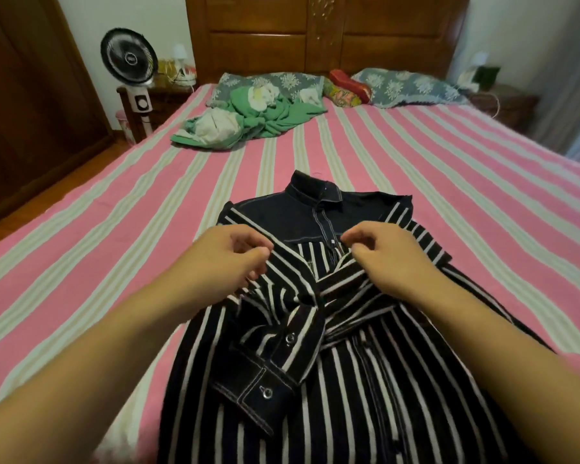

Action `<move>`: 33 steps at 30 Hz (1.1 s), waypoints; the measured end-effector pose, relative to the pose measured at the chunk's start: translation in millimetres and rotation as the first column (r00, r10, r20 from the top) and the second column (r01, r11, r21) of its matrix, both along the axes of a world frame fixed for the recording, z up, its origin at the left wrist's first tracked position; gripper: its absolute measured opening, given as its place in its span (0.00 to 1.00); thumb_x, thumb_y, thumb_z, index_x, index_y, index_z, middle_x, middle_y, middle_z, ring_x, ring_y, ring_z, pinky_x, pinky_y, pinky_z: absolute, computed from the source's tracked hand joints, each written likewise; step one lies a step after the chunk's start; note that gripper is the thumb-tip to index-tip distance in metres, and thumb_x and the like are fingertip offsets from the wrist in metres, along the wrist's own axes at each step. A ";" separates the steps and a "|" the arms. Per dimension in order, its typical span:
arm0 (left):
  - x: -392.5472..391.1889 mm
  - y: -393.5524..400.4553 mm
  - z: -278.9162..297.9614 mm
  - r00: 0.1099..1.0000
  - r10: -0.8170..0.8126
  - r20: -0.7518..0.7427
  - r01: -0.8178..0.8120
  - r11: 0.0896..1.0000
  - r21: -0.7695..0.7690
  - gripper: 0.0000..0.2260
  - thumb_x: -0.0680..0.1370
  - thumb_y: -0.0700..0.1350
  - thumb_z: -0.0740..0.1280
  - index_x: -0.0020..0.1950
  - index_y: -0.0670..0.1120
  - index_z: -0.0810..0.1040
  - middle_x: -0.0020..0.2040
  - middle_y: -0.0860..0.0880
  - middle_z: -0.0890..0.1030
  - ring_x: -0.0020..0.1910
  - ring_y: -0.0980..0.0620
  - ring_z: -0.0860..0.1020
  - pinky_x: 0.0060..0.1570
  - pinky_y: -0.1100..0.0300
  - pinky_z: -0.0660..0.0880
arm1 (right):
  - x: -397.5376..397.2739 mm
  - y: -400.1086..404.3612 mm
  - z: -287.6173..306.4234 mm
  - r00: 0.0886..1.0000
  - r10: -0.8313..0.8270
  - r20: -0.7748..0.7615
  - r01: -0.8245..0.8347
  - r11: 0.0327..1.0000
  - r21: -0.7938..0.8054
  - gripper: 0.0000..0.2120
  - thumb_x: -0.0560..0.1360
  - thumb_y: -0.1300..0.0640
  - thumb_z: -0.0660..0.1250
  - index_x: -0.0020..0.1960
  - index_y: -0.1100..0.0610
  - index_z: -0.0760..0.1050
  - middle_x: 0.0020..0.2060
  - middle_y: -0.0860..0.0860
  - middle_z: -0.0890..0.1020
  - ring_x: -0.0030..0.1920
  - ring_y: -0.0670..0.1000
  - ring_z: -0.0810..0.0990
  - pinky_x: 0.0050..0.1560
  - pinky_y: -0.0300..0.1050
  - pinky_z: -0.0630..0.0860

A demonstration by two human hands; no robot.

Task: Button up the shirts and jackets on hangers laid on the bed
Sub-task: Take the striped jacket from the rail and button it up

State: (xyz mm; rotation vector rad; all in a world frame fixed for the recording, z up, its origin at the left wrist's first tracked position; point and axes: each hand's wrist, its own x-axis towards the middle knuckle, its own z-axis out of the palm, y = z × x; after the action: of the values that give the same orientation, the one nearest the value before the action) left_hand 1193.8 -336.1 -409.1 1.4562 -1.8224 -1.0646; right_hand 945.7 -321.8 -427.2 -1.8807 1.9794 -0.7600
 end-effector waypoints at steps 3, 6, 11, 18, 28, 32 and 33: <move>-32.6 -66.6 -11.2 0.995 -0.060 0.083 0.065 0.997 -0.048 0.07 0.81 0.45 0.67 0.57 0.53 0.82 0.44 0.52 0.85 0.43 0.56 0.83 0.48 0.59 0.81 | -35.8 -67.6 -7.6 0.994 -0.043 -0.098 0.057 0.988 0.145 0.19 0.78 0.65 0.60 0.64 0.53 0.80 0.62 0.49 0.82 0.62 0.50 0.79 0.64 0.45 0.73; -62.4 -152.4 -29.2 0.956 -0.086 0.279 0.117 0.988 -0.097 0.13 0.81 0.46 0.66 0.66 0.51 0.77 0.50 0.56 0.80 0.44 0.58 0.79 0.46 0.61 0.75 | -72.1 -152.6 -27.7 0.974 -0.133 -0.184 0.167 0.968 0.187 0.20 0.77 0.67 0.59 0.64 0.56 0.80 0.64 0.54 0.80 0.63 0.56 0.78 0.63 0.48 0.74; -107.2 -301.2 -74.8 0.902 -0.031 0.431 0.115 0.979 -0.171 0.25 0.83 0.56 0.60 0.80 0.56 0.60 0.72 0.41 0.70 0.66 0.40 0.74 0.64 0.49 0.72 | -100.2 -296.7 -71.9 0.959 -0.173 -0.224 0.217 0.957 0.193 0.20 0.82 0.55 0.57 0.71 0.58 0.72 0.69 0.60 0.76 0.64 0.62 0.75 0.63 0.51 0.73; -132.9 -364.5 -85.4 0.783 -0.121 0.610 0.158 0.987 -0.007 0.28 0.84 0.62 0.47 0.65 0.47 0.78 0.63 0.38 0.79 0.63 0.39 0.75 0.57 0.52 0.70 | -100.7 -355.0 -110.0 0.958 -0.095 -0.271 0.185 0.926 0.329 0.30 0.72 0.34 0.63 0.66 0.53 0.71 0.60 0.55 0.80 0.57 0.59 0.79 0.59 0.55 0.76; -78.7 -188.7 -3.3 0.828 0.415 -0.377 -0.307 0.899 0.314 0.14 0.81 0.34 0.66 0.54 0.54 0.72 0.42 0.45 0.84 0.40 0.51 0.83 0.39 0.61 0.79 | -46.0 -177.6 4.1 0.954 -0.119 0.276 0.084 0.987 0.136 0.10 0.80 0.41 0.60 0.45 0.42 0.78 0.45 0.42 0.78 0.53 0.46 0.73 0.55 0.42 0.68; -70.5 -164.7 5.1 0.867 0.373 -0.330 -0.285 0.915 0.286 0.11 0.84 0.41 0.62 0.58 0.56 0.78 0.45 0.59 0.85 0.47 0.61 0.83 0.52 0.62 0.78 | -16.6 -130.7 20.9 0.791 -0.394 0.468 0.333 0.919 0.210 0.07 0.78 0.54 0.71 0.46 0.42 0.81 0.50 0.42 0.79 0.56 0.46 0.75 0.61 0.37 0.69; -69.6 -159.7 4.2 0.863 0.368 -0.346 -0.262 0.912 0.316 0.11 0.85 0.41 0.61 0.58 0.54 0.81 0.49 0.58 0.86 0.51 0.59 0.83 0.55 0.60 0.78 | -14.0 -119.6 21.9 0.690 -0.453 0.565 0.374 0.891 0.258 0.08 0.78 0.57 0.71 0.47 0.44 0.83 0.50 0.43 0.81 0.55 0.46 0.79 0.62 0.43 0.73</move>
State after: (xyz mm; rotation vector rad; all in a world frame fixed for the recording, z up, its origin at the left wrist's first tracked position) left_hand 1124.2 -495.7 -404.9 1.4861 -1.1412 -1.3455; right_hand 931.7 -441.4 -405.3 -0.9115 1.9425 -1.1621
